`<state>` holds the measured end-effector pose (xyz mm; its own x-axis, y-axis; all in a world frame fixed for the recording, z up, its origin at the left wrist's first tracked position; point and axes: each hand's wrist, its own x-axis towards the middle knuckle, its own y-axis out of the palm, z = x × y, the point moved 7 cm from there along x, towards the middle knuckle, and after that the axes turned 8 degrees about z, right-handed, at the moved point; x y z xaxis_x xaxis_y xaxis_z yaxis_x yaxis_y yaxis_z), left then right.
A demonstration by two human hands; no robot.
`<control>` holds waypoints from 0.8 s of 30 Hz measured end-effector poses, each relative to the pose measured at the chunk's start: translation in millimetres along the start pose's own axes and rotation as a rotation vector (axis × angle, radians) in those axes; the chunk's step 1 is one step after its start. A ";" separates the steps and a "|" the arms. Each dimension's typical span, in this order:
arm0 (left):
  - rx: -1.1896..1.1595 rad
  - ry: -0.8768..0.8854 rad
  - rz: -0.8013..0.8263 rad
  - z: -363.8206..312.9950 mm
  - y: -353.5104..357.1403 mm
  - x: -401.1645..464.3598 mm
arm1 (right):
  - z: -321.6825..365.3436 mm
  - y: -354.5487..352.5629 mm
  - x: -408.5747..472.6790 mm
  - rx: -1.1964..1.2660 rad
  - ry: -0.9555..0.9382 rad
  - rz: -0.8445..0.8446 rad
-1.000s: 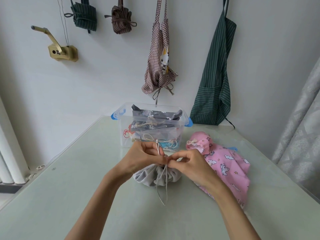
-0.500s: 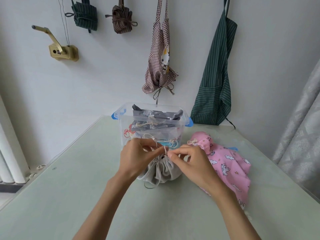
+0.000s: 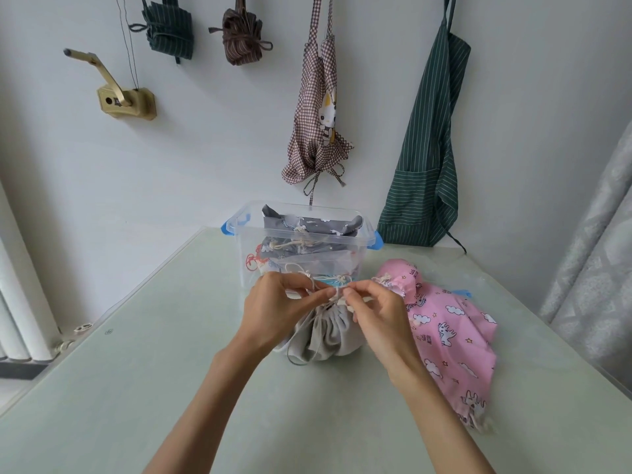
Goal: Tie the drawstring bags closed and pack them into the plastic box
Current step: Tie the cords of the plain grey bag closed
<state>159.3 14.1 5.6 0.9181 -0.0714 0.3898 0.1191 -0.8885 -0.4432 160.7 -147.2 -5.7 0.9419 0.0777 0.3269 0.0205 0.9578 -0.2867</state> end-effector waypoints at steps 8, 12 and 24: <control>-0.015 -0.018 -0.040 7.6 -25.1 1.2 | 20.4 -15.0 -8.4 -0.836 -0.328 -0.207; 0.028 -0.031 -0.023 10.2 -21.1 2.0 | -3.3 -22.1 6.2 -0.262 -0.036 -0.029; 0.064 0.016 0.025 8.0 -3.8 -2.1 | -17.0 -36.9 5.0 -0.319 0.207 -0.060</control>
<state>159.9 21.2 0.0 0.9151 -0.1011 0.3903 0.1204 -0.8554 -0.5037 170.3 -186.8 -8.9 0.9829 -0.0644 0.1724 0.1502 0.8220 -0.5493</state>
